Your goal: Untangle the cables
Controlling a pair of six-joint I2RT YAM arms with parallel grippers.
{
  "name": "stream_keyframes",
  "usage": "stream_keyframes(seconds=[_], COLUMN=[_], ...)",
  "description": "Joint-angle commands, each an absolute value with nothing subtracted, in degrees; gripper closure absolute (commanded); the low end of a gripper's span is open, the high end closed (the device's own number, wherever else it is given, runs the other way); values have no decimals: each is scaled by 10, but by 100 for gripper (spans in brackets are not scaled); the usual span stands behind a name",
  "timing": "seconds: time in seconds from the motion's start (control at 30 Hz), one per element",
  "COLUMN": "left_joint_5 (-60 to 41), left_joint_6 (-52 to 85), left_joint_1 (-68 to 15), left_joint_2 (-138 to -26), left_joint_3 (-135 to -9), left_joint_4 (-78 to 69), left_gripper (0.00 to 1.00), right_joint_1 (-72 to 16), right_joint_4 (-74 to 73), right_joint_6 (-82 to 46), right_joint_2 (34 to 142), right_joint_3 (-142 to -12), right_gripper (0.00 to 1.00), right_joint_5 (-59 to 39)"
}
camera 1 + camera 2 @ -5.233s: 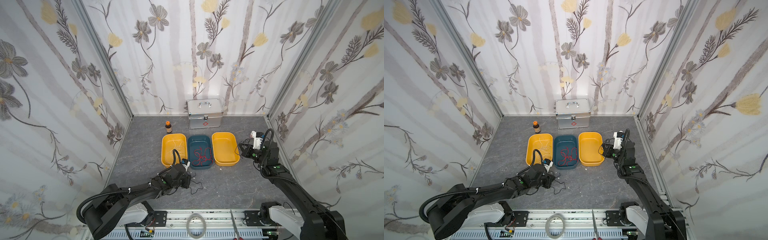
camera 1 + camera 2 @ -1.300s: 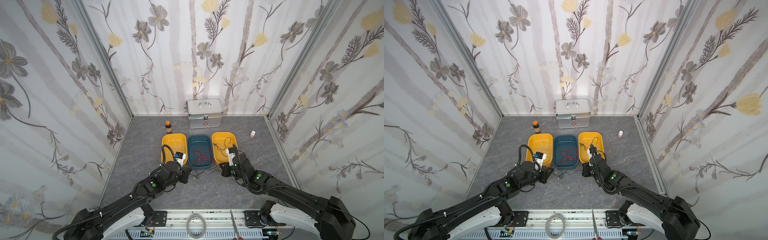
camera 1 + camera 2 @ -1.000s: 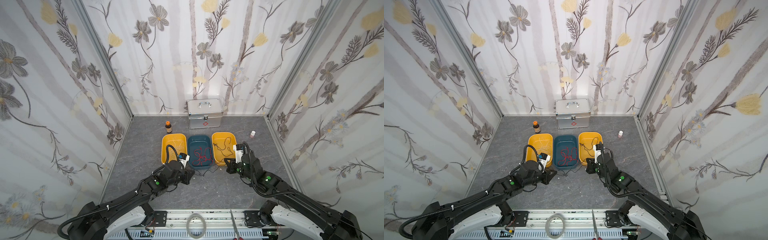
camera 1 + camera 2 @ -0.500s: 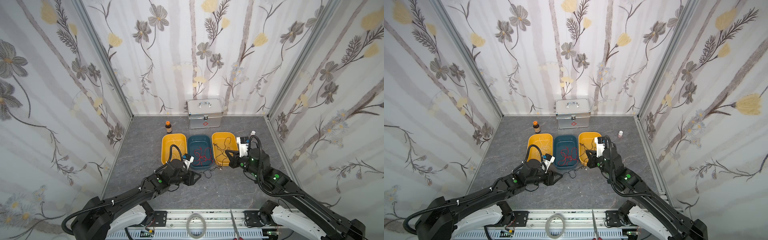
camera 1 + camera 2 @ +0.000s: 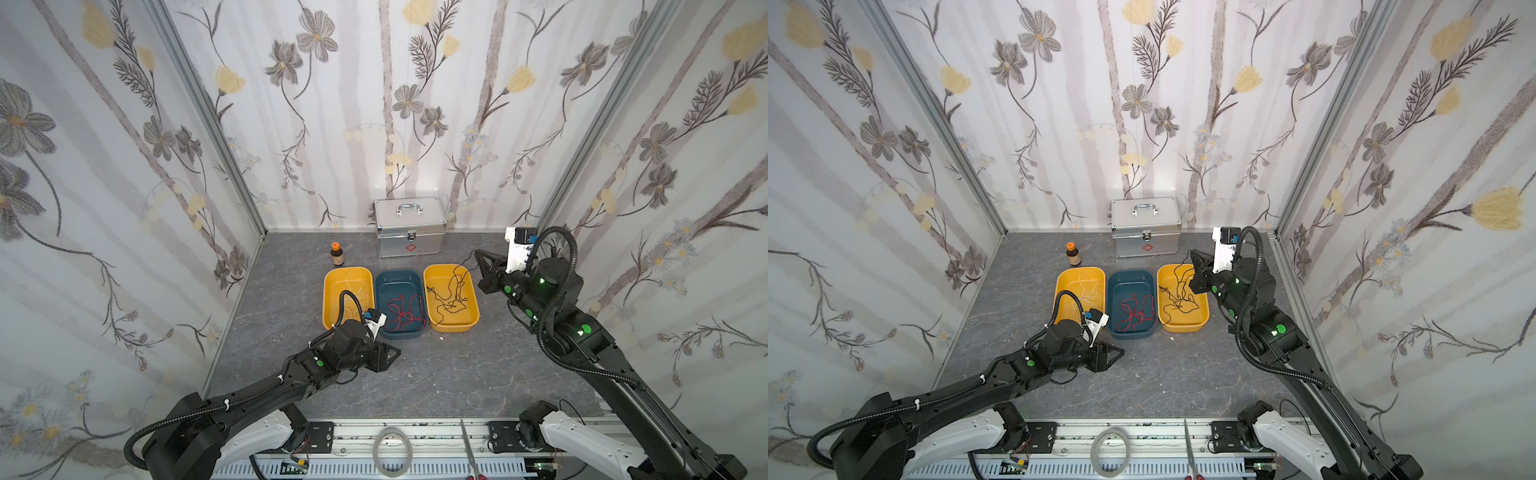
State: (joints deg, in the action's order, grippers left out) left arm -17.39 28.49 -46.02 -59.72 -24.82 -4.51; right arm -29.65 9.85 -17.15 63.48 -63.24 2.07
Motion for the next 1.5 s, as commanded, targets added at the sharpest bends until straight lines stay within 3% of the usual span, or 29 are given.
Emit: stream_keyframes(seconds=[0.0, 0.27, 0.8, 1.07, 1.17, 1.23, 1.47], left_joint_5=[-161, -139, -107, -83, -72, -67, -46], left_joint_6=[280, 284, 293, 298, 301, 300, 304], left_joint_1=[-460, -457, -443, -439, -435, -432, -419], left_joint_2=[-598, -603, -561, -533, -525, -523, -524], left_joint_3=[-244, -241, -228, -232, -234, -238, -258], left_joint_4=[-67, -73, -59, -36, -26, -18, -3], left_gripper=[48, 46, 44, 44, 44, 43, 42], right_joint_1=[-285, -250, -226, -226, -226, -227, -218], right_joint_4=[109, 105, 35, 21, 23, 24, 25], right_joint_6=[-137, -116, -148, -179, -191, -195, -197], right_joint_2=[657, 716, 836, 928, 951, 953, 900], right_joint_3=[-677, -738, -618, -597, -592, -585, -562], right_gripper=[99, 99, 97, 92, 86, 66, 47], right_joint_5=[22, 10, 64, 15, -1, 1, 15])
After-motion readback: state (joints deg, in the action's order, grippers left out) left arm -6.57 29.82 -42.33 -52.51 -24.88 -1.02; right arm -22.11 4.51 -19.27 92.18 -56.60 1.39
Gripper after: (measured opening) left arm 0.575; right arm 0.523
